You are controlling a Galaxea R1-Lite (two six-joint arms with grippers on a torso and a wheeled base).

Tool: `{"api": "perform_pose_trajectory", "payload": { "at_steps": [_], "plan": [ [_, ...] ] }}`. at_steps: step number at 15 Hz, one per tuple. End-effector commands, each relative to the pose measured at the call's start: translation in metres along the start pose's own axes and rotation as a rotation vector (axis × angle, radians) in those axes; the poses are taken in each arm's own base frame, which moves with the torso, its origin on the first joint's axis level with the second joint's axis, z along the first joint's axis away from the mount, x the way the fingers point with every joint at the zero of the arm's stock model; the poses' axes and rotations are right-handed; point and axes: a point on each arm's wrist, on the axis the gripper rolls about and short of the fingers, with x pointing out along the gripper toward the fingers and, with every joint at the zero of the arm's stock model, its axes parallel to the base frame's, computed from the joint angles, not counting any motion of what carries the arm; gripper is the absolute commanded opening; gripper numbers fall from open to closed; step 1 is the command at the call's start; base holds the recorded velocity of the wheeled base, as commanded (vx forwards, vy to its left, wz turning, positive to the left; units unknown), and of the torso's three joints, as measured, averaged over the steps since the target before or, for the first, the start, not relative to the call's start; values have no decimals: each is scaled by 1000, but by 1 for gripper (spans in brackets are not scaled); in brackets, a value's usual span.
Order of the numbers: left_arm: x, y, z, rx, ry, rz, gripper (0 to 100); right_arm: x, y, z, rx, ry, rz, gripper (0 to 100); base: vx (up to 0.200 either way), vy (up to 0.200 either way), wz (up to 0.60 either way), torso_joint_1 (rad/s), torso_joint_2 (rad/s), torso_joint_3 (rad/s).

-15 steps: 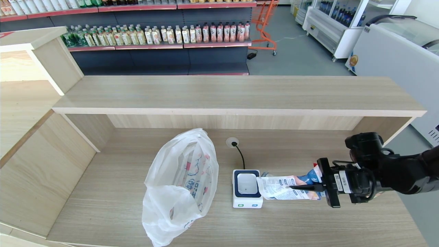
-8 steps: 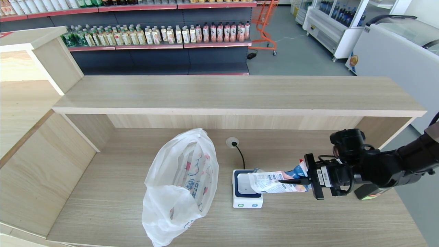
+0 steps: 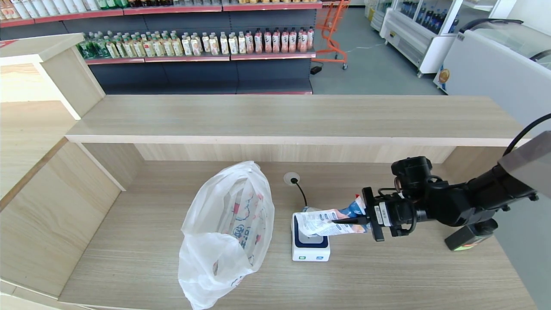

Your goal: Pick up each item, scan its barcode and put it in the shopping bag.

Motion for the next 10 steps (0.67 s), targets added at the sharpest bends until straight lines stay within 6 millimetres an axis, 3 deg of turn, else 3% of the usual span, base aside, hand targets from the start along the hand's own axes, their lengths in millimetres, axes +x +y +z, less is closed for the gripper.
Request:
{"api": "perform_pose_trajectory", "payload": {
  "at_steps": [1, 7, 10],
  "plan": [
    [0, 0, 0, 0, 0, 1, 100, 17, -2, -9, -3, -23, 18, 0, 0, 0, 0, 0, 0, 0],
    [0, 0, 0, 0, 0, 1, 100, 30, -5, -24, -10, -30, 21, 0, 0, 0, 0, 0, 0, 0],
    [0, 0, 0, 0, 0, -1, 100, 23, -12, -17, 9, -26, 4, 0, 0, 0, 0, 0, 0, 0]
  ]
}}
